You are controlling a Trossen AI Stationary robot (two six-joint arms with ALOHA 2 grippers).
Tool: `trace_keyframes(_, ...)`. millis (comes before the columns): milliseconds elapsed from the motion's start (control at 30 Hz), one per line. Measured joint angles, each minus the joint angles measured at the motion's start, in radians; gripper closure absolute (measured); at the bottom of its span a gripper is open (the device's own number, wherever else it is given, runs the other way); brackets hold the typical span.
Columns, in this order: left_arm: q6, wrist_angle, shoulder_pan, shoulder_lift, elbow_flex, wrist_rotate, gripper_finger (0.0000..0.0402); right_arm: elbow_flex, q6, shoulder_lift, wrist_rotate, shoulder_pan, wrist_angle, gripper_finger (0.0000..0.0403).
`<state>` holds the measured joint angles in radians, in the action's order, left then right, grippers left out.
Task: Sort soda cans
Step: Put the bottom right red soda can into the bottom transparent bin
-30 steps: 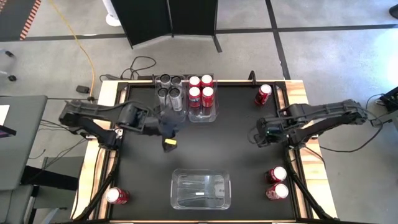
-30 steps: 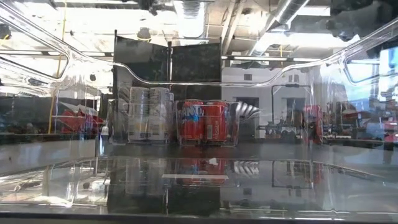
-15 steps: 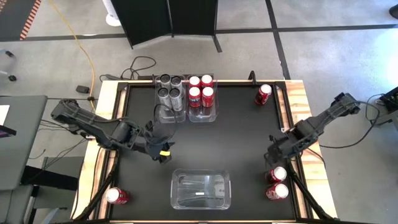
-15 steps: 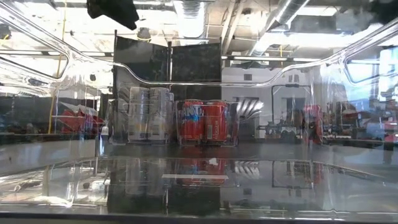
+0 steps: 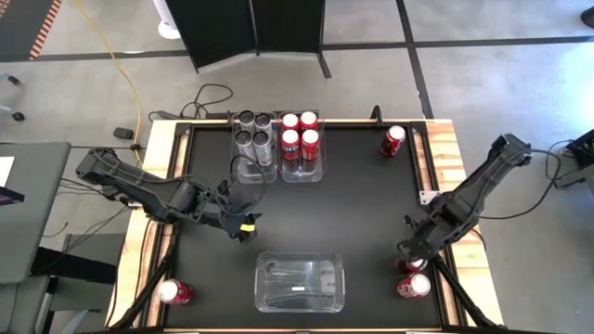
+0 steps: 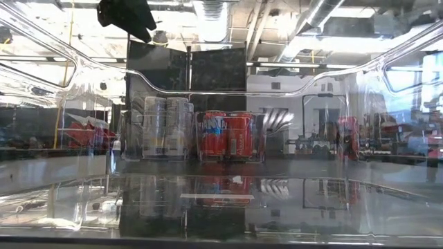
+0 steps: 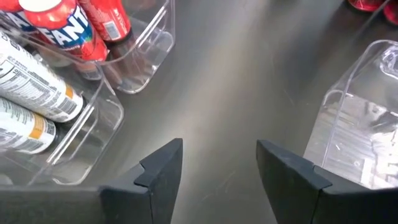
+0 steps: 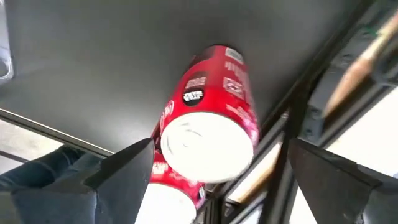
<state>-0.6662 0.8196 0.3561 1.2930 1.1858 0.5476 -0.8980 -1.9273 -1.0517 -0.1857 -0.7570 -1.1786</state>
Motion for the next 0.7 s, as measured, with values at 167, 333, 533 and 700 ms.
trace_keyframes(167, -0.002, 0.0, 0.0, 0.0, 0.0, 0.0, 0.02, 0.082, -0.057, 0.0, 0.028, -0.045, 0.107, 0.0005)
trace_keyframes(333, -0.002, 0.001, 0.0, 0.0, 0.0, 0.0, 0.02, 0.125, -0.082, 0.0, 0.052, -0.056, 0.173, 0.0019)
trace_keyframes(533, -0.003, 0.001, 0.0, 0.0, 0.0, 0.0, 0.02, 0.133, -0.092, -0.002, 0.054, -0.052, 0.181, 0.0101)
trace_keyframes(700, -0.015, 0.002, 0.0, 0.0, 0.0, -0.001, 0.02, 0.121, -0.1, -0.004, 0.053, -0.04, 0.172, 0.0133)
